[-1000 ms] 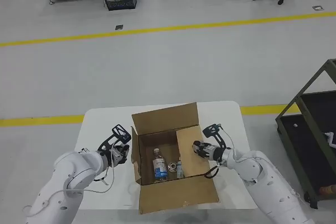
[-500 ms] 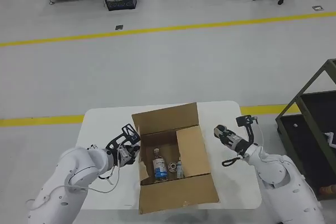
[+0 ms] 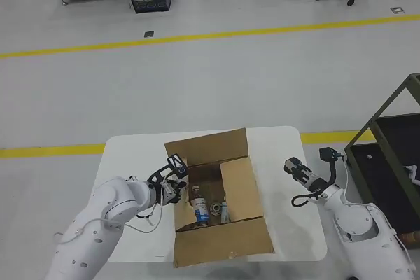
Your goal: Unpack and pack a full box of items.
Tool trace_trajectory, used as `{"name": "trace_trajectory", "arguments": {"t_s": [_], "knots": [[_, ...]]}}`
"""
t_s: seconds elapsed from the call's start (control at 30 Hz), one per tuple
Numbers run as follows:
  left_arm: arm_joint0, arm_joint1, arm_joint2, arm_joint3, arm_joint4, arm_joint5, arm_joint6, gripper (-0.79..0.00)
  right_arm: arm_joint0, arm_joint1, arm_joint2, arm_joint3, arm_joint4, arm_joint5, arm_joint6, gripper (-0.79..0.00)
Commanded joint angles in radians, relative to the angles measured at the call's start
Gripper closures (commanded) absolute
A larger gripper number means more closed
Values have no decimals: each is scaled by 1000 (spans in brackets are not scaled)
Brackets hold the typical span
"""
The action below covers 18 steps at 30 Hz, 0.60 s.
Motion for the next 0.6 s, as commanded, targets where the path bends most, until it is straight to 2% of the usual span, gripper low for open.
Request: {"name": "trace_trajectory", "arguments": {"t_s": [0.0, 0.27, 0.57], "knots": [[-10, -3, 26, 22, 13, -4, -1, 0, 6, -1, -8, 5, -2, 0, 3, 0], [-63, -15, 73, 123, -101, 30, -48, 0, 12, -1, -21, 19, -22, 1, 9, 0], [-95, -20, 113, 176, -71, 37, -27, 0, -1, 1, -8, 18, -11, -8, 9, 0]]}}
